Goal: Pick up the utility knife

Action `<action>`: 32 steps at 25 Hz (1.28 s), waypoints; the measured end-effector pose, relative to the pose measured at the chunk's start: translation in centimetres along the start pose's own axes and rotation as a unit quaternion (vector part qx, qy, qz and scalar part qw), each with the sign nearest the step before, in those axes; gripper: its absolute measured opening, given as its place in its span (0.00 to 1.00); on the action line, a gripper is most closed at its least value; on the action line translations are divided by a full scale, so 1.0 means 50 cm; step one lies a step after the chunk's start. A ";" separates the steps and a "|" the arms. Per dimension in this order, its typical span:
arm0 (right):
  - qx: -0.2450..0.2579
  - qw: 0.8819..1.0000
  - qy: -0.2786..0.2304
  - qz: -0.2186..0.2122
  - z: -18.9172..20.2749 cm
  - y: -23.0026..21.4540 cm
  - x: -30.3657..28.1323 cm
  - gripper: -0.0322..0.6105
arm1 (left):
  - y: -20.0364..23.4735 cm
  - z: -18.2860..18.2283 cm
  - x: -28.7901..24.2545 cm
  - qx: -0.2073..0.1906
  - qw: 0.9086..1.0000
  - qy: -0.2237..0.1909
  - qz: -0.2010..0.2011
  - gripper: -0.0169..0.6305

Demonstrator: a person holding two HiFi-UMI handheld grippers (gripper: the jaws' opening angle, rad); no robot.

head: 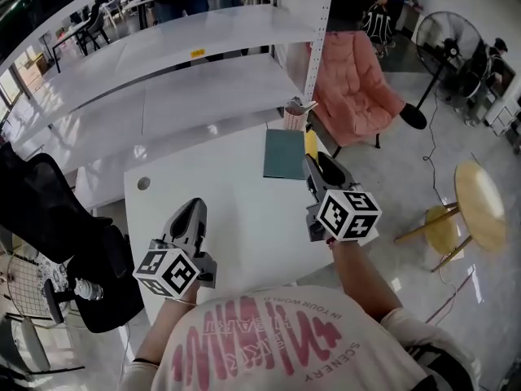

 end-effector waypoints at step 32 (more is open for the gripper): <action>-0.058 0.993 0.091 0.045 0.232 0.071 0.192 0.27 | -0.024 0.132 0.107 0.016 0.998 0.054 0.036 0.07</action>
Point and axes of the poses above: the fingertips, and each gripper's own axes: x backward along the fingers, y to its left, z out of its underside, the point moved 6 cm from there along x, backward along the fingers, and after that the axes turned 5 degrees about y, right-handed, at the moved point
